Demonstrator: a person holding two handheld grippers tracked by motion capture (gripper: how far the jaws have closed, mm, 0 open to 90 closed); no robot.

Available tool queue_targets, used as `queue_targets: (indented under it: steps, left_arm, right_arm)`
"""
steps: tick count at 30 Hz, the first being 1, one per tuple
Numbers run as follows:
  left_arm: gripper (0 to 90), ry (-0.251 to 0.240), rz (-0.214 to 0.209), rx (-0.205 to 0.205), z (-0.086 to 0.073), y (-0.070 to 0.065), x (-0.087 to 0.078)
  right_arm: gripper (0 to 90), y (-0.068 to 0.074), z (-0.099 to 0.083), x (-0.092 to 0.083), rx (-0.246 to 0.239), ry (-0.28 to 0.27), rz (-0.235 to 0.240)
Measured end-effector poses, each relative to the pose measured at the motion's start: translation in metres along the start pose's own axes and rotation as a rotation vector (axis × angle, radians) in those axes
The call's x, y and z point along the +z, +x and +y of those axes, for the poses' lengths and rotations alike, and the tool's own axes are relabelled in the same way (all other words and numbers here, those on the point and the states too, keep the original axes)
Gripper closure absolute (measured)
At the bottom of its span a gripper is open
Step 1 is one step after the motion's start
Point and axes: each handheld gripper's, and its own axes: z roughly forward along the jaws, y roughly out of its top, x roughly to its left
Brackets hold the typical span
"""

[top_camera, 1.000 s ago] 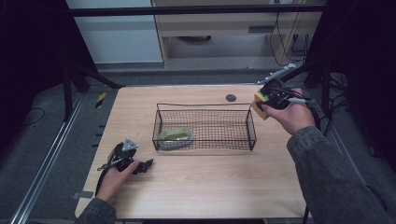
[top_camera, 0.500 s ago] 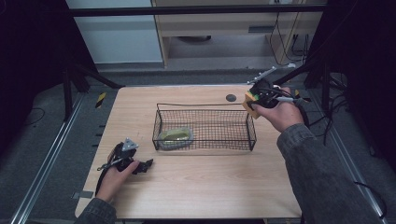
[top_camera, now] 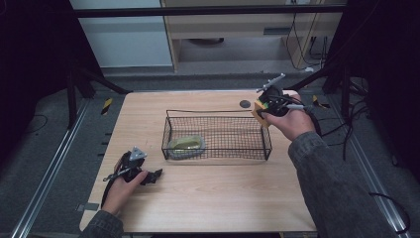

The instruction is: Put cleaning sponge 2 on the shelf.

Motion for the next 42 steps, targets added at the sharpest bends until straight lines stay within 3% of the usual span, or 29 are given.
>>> queue_targets:
  steps: [16, 26, 42]
  left_arm:
    - [0.0, -0.002, 0.0, -0.002, 0.0, 0.0, 0.0]
    - [0.0, -0.004, 0.0, -0.002, 0.0, 0.0, 0.0]
    - [0.0, -0.004, 0.0, -0.001, 0.0, 0.0, 0.0]
  right_arm:
    - [64.6, 0.005, -0.004, 0.018, -0.014, 0.025, 0.018]
    - [64.6, 0.011, -0.013, 0.044, -0.01, 0.057, 0.033]
    - [64.7, 0.004, -0.018, 0.068, 0.016, 0.08, 0.044]
